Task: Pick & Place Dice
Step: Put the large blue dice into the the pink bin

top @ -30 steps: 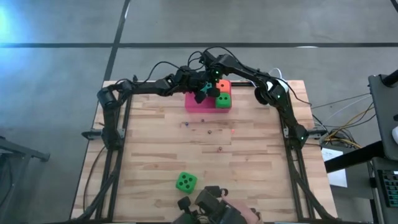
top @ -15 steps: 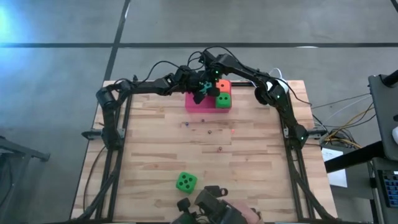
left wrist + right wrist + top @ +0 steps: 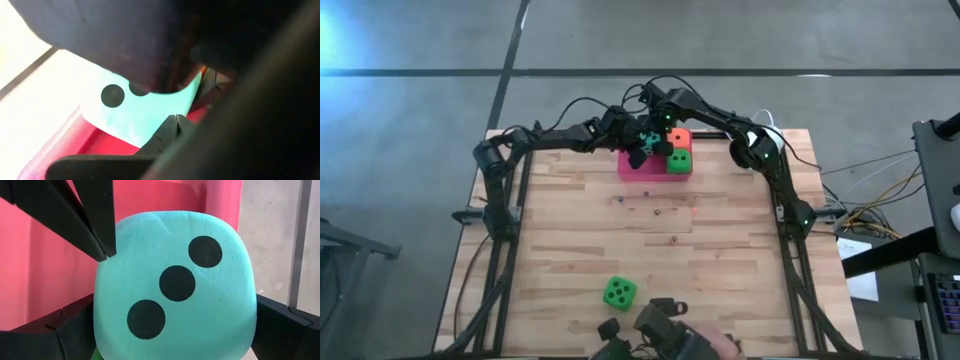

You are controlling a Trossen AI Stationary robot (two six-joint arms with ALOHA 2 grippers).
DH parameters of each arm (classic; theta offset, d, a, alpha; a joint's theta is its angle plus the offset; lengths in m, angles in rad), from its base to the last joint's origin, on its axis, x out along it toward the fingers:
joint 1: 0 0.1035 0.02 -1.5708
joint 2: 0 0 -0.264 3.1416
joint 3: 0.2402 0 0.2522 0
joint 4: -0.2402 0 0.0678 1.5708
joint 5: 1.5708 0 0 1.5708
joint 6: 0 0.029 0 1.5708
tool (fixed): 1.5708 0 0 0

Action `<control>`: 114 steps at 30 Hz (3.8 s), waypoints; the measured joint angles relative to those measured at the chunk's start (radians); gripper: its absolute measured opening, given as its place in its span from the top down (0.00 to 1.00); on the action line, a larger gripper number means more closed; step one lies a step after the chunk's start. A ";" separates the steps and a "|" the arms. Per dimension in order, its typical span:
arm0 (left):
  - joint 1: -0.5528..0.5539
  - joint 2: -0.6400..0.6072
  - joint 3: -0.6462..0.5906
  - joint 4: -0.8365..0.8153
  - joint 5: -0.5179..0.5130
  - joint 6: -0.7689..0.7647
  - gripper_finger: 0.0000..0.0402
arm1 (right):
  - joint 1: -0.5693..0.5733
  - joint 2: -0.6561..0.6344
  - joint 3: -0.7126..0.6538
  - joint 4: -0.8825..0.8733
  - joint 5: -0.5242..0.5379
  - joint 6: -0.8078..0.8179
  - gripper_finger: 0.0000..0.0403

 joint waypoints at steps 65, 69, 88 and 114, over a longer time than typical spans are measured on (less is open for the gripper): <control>0.002 -0.143 -0.177 0.174 -0.064 0.002 0.98 | -0.007 -0.060 0.029 0.009 -0.070 -0.004 0.01; 0.002 -0.198 -0.176 0.201 -0.063 0.016 0.98 | -0.009 -0.061 0.029 0.009 -0.069 -0.003 0.01; 0.000 -0.125 -0.175 0.291 -0.051 0.026 0.98 | -0.007 -0.061 0.028 0.007 -0.070 -0.004 0.01; 0.000 -0.303 -0.176 0.050 -0.056 0.072 0.98 | -0.010 -0.098 0.025 -0.003 -0.089 0.020 0.01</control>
